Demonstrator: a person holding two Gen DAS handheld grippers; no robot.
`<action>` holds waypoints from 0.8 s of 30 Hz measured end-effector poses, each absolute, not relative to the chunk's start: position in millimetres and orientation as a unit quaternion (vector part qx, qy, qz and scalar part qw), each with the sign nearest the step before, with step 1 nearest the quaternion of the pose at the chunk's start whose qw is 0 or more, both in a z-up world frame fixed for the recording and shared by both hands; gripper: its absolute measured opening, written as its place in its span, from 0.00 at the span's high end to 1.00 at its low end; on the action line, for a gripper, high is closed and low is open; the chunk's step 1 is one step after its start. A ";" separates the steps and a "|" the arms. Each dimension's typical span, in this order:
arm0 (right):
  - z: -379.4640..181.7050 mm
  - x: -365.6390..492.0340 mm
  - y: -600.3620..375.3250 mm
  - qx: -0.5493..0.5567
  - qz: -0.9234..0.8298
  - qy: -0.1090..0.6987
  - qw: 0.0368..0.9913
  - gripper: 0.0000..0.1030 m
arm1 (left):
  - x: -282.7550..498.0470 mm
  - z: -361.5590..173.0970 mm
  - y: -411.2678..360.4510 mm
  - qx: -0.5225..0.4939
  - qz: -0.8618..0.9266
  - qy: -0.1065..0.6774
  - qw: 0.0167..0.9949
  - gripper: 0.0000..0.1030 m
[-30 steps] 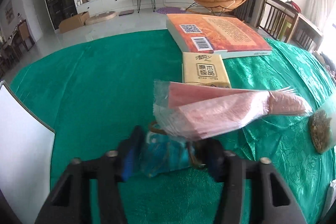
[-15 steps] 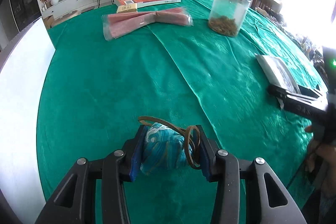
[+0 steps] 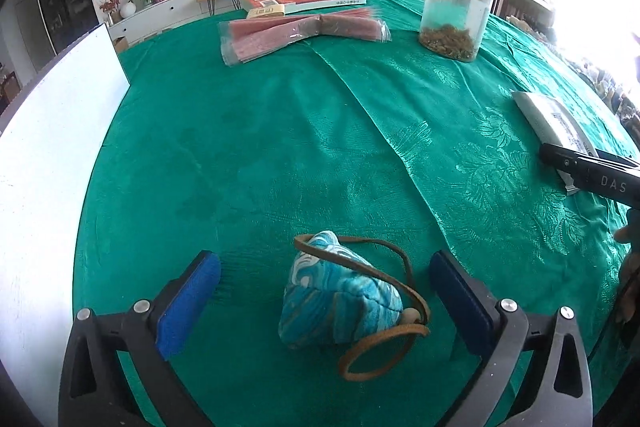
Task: Organize soft objects
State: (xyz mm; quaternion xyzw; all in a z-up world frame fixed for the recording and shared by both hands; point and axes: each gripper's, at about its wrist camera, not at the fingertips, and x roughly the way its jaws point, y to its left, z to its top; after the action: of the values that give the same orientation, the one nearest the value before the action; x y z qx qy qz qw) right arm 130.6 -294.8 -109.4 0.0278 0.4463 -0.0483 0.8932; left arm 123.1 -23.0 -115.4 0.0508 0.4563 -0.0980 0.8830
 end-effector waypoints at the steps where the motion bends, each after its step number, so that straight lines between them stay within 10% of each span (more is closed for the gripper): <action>1: -109.3 130.5 -295.2 0.028 -0.048 0.446 0.893 0.12 | 122.9 -115.3 -22.9 0.051 -0.098 0.456 0.883 0.00; 24: -109.6 129.6 -296.4 0.029 -0.051 0.445 0.894 0.12 | 122.6 -115.7 -23.0 0.051 -0.098 0.456 0.883 0.00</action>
State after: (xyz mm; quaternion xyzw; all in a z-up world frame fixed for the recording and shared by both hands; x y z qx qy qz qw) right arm 129.6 -296.4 -109.6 0.0293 0.4449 -0.0514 0.8936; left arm 122.6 -23.0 -115.7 0.0507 0.4560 -0.0981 0.8831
